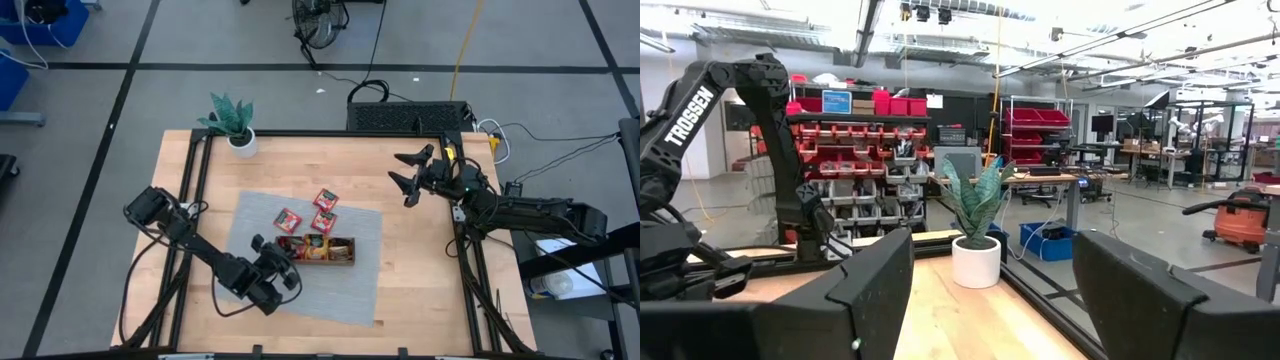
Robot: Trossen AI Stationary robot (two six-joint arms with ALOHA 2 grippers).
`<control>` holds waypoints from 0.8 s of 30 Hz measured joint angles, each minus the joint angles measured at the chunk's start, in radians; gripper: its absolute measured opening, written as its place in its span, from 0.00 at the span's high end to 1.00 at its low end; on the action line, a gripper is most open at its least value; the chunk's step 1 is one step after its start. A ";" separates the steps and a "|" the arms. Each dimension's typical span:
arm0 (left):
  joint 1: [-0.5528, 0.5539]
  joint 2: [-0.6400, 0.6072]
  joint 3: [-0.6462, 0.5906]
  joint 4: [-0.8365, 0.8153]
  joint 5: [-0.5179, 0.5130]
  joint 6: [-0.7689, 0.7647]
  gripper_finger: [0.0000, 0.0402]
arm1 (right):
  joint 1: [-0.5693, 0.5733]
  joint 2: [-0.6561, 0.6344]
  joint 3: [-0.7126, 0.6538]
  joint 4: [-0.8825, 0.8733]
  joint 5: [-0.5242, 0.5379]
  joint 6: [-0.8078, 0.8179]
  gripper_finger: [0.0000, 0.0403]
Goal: Pick & Place Tea
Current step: Put the red tea bag into the left compartment of the wood organizer
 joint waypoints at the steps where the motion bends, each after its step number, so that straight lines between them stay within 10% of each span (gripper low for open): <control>1: -0.002 0.000 0.000 0.000 0.002 0.002 0.81 | 0.000 0.000 0.000 0.000 0.000 0.000 0.37; 14: -0.014 0.001 -0.001 0.001 0.018 0.071 0.74 | 0.000 0.000 0.000 0.000 -0.003 0.000 0.37; 24: -0.014 -0.020 -0.004 -0.028 0.040 0.097 0.98 | 0.000 0.000 0.000 0.000 -0.003 0.000 0.37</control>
